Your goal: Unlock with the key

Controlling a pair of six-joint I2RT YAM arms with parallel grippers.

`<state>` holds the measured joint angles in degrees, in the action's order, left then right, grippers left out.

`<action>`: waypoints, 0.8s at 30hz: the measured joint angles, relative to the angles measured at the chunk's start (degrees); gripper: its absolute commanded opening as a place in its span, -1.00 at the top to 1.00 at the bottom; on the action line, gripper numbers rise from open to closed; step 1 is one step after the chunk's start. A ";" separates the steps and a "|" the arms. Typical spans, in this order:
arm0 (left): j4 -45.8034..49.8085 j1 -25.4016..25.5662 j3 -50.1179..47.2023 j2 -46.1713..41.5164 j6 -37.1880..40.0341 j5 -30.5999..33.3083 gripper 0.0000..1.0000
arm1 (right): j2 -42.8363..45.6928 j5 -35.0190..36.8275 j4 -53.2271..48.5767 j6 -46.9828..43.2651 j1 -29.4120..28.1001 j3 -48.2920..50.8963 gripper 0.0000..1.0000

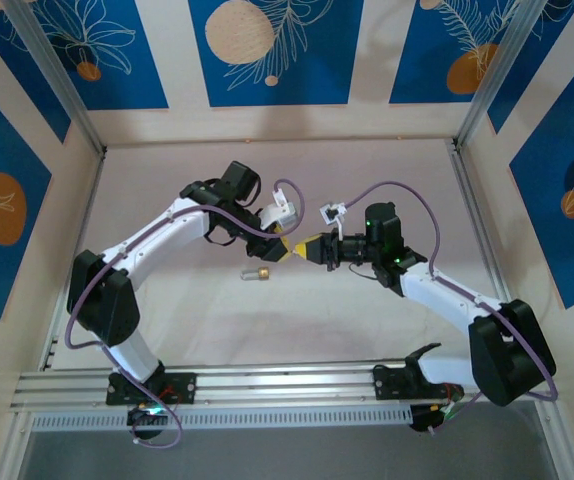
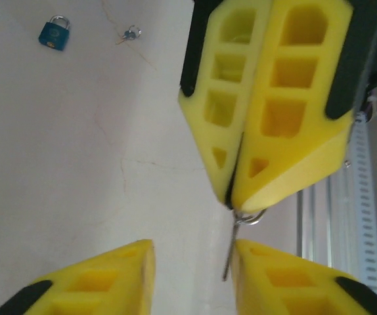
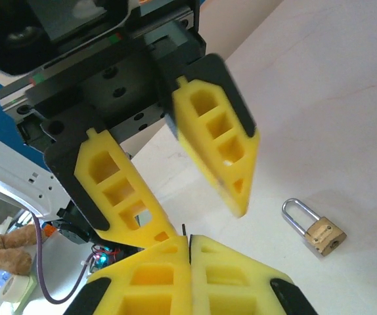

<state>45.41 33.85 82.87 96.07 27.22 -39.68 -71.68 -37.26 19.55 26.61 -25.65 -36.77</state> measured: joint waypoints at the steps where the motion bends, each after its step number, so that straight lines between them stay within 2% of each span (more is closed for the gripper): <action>1: -0.46 0.00 -0.46 0.00 -0.02 0.50 0.01 | 0.11 0.31 -0.46 -0.22 -0.02 0.00 1.00; 3: -1.44 0.00 -1.46 -0.02 -0.20 1.60 -0.09 | 0.31 1.31 -1.68 -0.90 -0.07 0.00 1.00; 5: -2.29 0.00 -2.32 -0.26 -0.37 2.95 -0.33 | 0.57 2.56 -2.80 -1.33 -0.13 0.00 1.00; 7: -2.93 0.00 -3.04 -0.85 -0.22 4.52 -0.46 | 0.96 4.02 -3.82 -1.99 -0.17 0.00 1.00; 11: -5.51 0.00 -5.77 -4.48 -0.83 10.38 -0.99 | 1.77 7.17 -6.49 -3.21 -0.17 -0.02 1.00; 19: -29.38 -0.07 -20.70 -19.80 -9.77 39.19 -1.00 | 4.20 11.50 -11.21 -4.72 -0.17 -0.07 1.00; 22: -35.65 -0.09 -23.50 -23.02 -12.74 47.45 -1.00 | 5.18 12.26 -12.61 -5.16 -0.20 -0.11 1.00; 24: -37.77 -0.11 -23.52 -23.54 -13.27 50.51 -0.94 | 5.73 12.70 -13.35 -5.20 -0.22 -0.15 1.00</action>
<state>7.64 33.74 59.35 72.53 13.96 10.83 -65.95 -24.56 6.20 21.41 -25.87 -36.93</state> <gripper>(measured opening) 0.993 0.064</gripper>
